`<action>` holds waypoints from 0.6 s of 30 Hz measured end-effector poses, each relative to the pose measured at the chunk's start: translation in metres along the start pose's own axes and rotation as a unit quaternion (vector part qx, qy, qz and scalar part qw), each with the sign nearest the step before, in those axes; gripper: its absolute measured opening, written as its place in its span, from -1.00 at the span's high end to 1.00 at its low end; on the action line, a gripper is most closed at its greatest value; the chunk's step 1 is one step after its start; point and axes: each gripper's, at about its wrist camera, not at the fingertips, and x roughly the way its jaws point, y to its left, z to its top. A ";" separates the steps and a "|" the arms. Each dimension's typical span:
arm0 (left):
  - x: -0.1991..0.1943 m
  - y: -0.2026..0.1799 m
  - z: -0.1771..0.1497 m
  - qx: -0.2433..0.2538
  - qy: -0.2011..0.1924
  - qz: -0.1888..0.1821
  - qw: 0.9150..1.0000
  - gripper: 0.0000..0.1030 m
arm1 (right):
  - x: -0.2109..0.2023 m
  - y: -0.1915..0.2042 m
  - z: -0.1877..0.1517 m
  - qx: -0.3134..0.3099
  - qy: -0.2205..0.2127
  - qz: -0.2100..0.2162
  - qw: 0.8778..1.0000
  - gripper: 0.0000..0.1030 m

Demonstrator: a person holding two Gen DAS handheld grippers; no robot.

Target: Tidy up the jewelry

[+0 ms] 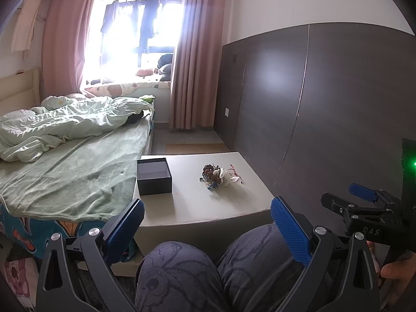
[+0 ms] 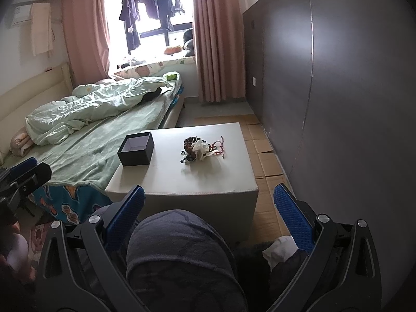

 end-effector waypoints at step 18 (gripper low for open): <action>0.031 0.007 0.012 -0.009 0.023 0.003 1.000 -0.83 | 0.020 -0.009 0.006 0.019 0.008 -0.009 1.000 -0.92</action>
